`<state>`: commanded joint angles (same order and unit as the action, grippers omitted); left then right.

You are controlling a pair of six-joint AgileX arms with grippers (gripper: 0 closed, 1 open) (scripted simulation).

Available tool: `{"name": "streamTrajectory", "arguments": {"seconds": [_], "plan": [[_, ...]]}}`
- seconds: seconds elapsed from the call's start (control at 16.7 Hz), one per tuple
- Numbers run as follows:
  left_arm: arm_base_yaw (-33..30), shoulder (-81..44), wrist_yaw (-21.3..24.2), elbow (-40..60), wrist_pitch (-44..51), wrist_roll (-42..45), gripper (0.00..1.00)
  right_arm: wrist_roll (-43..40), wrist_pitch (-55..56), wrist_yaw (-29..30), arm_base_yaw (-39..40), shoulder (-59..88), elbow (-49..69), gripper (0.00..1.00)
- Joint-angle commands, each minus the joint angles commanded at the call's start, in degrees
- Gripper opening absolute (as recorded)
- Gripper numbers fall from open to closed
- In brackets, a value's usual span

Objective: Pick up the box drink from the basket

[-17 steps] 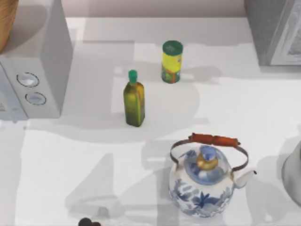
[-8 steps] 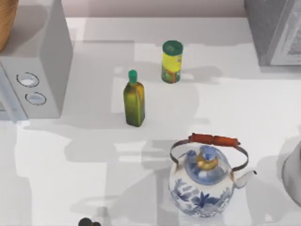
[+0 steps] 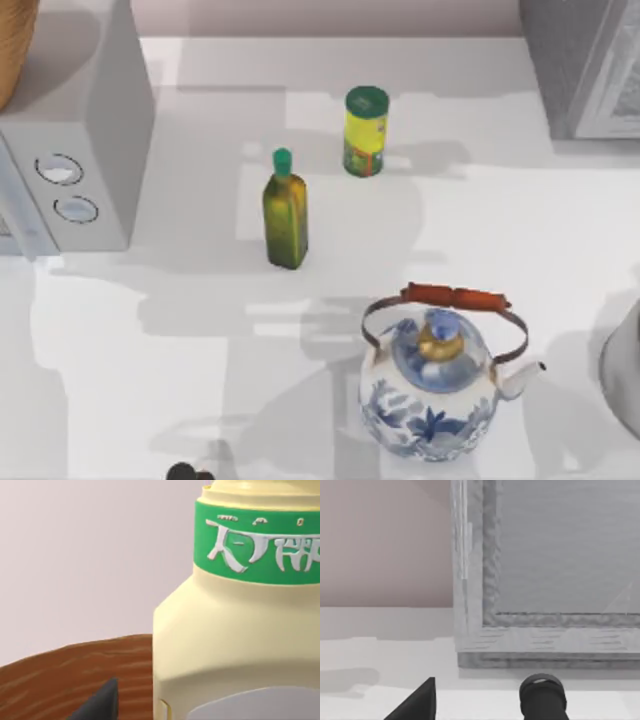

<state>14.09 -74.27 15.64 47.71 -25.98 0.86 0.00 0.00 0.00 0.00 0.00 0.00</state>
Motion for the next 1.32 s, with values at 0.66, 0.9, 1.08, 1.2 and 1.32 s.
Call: {"name": "streamTrajectory", "arguments": {"seconds": [0.66, 0.9, 1.08, 1.2, 1.32], "plan": [[-2.16, -10.52, -2.02, 7.93, -2.45, -0.01, 1.0, 0.0, 0.0, 0.0, 0.0, 0.0, 0.0, 1.0], [-2.16, -10.52, -2.02, 7.93, -2.45, -0.01, 0.92, 0.0, 0.0, 0.0, 0.0, 0.0, 0.0, 1.0], [-2.16, -10.52, -2.02, 7.93, -2.45, -0.01, 0.7, 0.0, 0.0, 0.0, 0.0, 0.0, 0.0, 1.0], [-2.16, -10.52, -2.02, 7.93, -2.45, -0.01, 0.55, 0.0, 0.0, 0.0, 0.0, 0.0, 0.0, 1.0], [-2.16, -10.52, -2.02, 7.93, -2.45, -0.01, 0.4, 0.0, 0.0, 0.0, 0.0, 0.0, 0.0, 1.0]]}}
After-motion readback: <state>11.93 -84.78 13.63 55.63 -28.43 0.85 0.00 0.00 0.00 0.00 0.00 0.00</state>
